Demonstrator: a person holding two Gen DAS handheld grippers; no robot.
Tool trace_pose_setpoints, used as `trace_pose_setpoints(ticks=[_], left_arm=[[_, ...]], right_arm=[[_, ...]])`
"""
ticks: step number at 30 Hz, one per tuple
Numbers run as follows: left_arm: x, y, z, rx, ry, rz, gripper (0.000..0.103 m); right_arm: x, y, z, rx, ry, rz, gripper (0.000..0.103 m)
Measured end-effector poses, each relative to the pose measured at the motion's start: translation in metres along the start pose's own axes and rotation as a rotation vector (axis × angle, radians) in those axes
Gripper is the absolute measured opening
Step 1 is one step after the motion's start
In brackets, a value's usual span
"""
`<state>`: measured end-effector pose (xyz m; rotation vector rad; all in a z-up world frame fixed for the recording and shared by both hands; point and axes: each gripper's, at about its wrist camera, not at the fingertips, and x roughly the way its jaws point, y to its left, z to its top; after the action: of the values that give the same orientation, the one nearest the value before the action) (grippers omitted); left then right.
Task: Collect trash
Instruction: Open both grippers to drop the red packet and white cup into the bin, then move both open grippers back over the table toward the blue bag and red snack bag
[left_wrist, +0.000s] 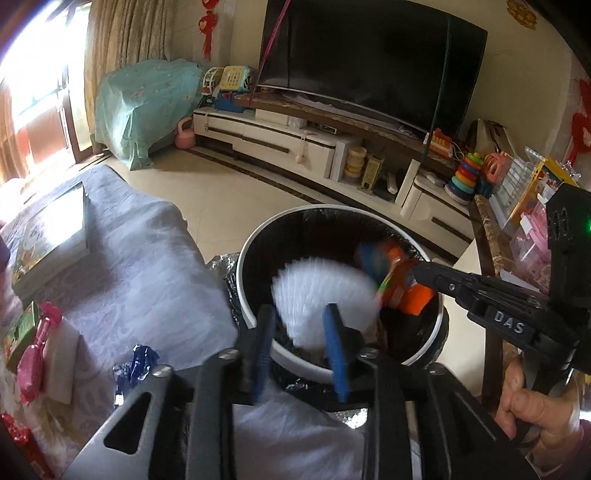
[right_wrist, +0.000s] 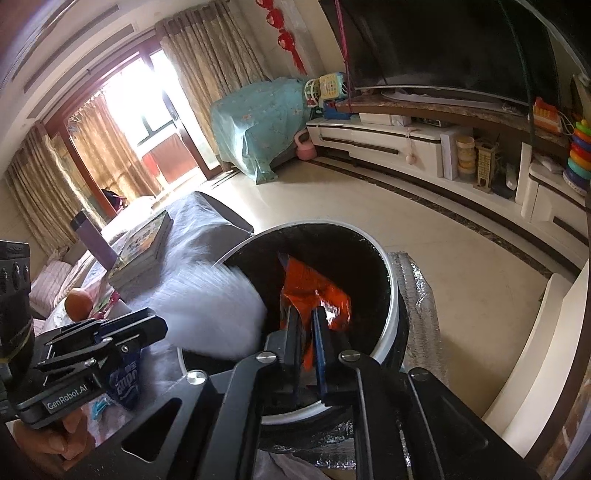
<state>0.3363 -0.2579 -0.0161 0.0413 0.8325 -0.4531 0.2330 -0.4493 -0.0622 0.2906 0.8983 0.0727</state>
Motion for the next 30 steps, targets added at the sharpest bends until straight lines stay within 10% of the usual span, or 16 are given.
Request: trace_pose_setpoints(ticks=[2,10,30], left_arm=[[-0.004,0.002,-0.003,-0.012,-0.009,0.007,0.042],[-0.042,0.015,-0.028,-0.078,-0.06,0.027,0.057],[-0.158,0.063,-0.147,-0.252,-0.131,0.15,0.066]], right_arm=[[-0.002,-0.001,0.0,0.007,-0.007,0.002,0.051],[-0.024,0.01,-0.007,0.024,-0.071,0.024,0.09],[-0.026,0.117,-0.071,-0.089,-0.022,0.112,0.101]])
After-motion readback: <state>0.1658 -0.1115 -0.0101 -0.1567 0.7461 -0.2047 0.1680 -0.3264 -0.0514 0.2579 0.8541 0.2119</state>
